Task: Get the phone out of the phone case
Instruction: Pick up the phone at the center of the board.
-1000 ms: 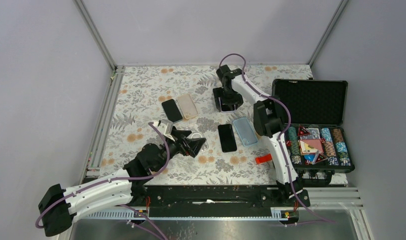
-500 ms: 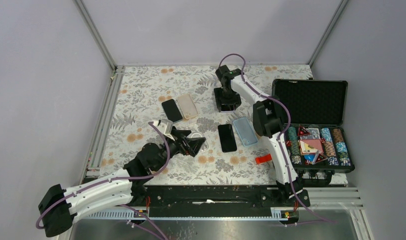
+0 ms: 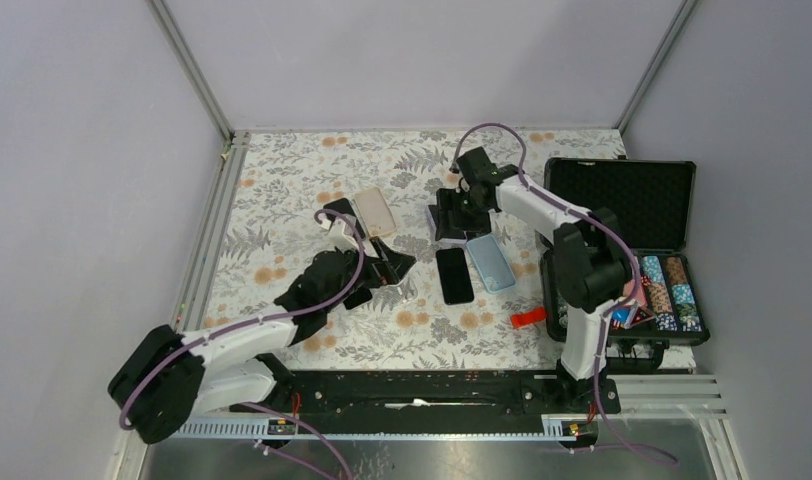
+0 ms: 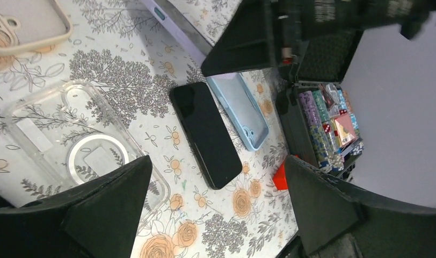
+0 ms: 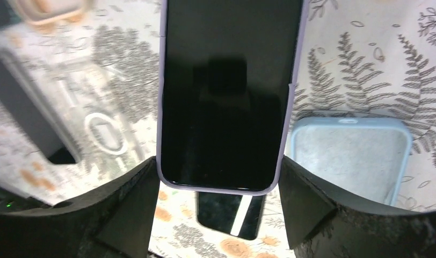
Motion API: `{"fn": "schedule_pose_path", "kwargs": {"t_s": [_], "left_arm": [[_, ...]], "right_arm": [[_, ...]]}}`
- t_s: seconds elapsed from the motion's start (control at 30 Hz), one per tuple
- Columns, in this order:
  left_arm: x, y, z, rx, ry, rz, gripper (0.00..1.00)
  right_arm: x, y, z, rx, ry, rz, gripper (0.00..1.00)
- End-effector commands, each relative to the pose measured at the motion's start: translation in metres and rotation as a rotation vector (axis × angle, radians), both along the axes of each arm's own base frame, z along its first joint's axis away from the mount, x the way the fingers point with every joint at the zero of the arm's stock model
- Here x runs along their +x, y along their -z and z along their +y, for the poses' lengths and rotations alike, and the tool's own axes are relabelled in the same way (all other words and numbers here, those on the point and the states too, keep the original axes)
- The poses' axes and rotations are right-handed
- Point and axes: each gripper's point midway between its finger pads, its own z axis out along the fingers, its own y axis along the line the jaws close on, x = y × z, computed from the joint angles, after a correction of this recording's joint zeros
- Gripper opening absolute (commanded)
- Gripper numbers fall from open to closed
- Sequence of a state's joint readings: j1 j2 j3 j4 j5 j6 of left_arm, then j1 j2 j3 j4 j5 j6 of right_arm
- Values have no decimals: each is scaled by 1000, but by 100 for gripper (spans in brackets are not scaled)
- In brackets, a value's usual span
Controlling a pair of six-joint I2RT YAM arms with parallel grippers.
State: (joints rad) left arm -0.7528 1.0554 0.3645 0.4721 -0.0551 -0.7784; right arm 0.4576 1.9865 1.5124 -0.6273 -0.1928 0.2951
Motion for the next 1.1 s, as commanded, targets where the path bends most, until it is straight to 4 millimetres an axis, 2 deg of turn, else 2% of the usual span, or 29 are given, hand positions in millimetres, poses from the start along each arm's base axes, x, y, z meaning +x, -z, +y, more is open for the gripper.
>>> {"fn": "schedule_pose_path", "kwargs": {"t_s": [0.0,0.07,0.17,0.3,0.37,0.5,0.57,0.77,0.87,1.07], "left_arm": [[22,-35,-22,-219,36,54,96],[35,-36,-28,-299,49,106,95],[55,-35,-45,-399,89,181,92],[81,-17,-64,-559,69,323,89],[95,7,-71,-625,19,425,88],[117,35,-74,-714,-90,543,82],[124,44,-72,-706,-140,563,80],[139,44,-76,-656,-183,553,74],[145,55,-79,-623,-204,577,70],[153,68,-83,-552,-243,622,54]], "right_arm": [[8,-57,28,243,1,-123,34],[5,-64,27,285,13,-123,34],[-2,-63,24,318,29,-103,33],[-11,-55,24,358,44,-66,32],[-14,-54,23,370,51,-64,32],[-19,-52,23,400,63,-56,32],[-21,-53,22,409,63,-56,31],[-27,-49,18,411,50,-45,31],[-28,-48,17,412,40,-46,31],[-32,-44,14,397,1,-49,29]]}}
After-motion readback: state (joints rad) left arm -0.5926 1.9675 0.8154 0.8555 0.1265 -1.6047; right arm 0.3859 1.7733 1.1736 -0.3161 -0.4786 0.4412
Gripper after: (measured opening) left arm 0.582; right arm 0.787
